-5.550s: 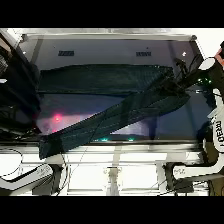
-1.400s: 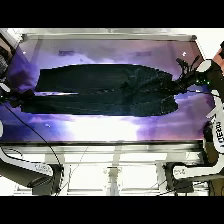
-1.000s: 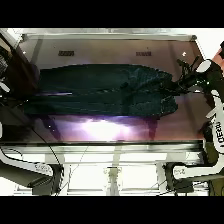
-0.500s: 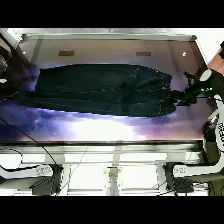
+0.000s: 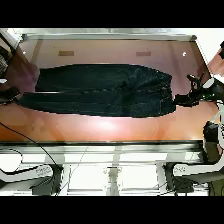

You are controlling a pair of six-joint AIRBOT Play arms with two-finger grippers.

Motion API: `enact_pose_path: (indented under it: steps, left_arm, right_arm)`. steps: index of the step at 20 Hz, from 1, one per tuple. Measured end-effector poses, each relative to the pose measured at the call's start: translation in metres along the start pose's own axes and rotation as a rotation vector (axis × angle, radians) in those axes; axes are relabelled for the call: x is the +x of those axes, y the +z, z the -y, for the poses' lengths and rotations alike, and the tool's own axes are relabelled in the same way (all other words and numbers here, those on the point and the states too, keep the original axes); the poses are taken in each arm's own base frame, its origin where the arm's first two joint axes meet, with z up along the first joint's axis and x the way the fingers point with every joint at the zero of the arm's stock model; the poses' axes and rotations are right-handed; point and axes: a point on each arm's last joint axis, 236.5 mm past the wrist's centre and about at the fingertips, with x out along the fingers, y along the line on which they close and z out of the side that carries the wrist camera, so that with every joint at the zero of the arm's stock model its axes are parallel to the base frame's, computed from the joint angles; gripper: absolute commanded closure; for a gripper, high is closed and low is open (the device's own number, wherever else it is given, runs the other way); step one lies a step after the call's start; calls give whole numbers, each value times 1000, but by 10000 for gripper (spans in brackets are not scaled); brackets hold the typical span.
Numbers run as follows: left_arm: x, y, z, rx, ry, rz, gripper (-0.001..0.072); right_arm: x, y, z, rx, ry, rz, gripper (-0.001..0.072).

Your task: Fold the clothes and pants, and hang the long-sleeved shirts on hangers.

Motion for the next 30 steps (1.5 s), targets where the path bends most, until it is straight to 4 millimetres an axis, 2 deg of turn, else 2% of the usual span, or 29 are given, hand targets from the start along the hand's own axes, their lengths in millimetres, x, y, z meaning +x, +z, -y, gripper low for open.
enact_pose_path:
  steps: [3,5,8,9,12,15,18,21,24,27,30]
  left_arm:
    - [-2,-5,10,-8,-35,-19,679]
    - [-2,-8,14,-9,-48,-32,679]
    - [-3,-13,18,-9,-60,-52,679]
    - [-3,-14,19,-9,-61,-57,679]
    - [-3,-17,20,-10,-65,-68,679]
    - [-4,-17,20,-10,-67,-70,680]
    - [-4,-18,20,-5,-66,-72,680]
    - [-11,-15,18,31,-63,-49,680]
    - [-38,1,0,29,-38,56,681]
    - [-80,17,-27,-21,-6,203,680]
    - [-116,21,-51,-68,38,302,680]
  right_arm:
    - [13,11,-10,-52,66,26,243]
    - [22,10,-18,-73,117,5,244]
    - [34,-6,-29,-106,192,-75,298]
    - [35,-12,-33,-120,214,-101,346]
    - [32,-36,-38,-173,262,-211,351]
    - [24,-61,-34,-216,264,-327,669]
    - [17,-77,-33,-231,278,-401,679]
    - [0,-96,-33,-222,314,-478,678]
    - [-32,-108,-26,-160,364,-481,679]
    - [-68,-98,-26,-69,459,-342,678]
    - [-106,-82,-28,2,559,-164,679]
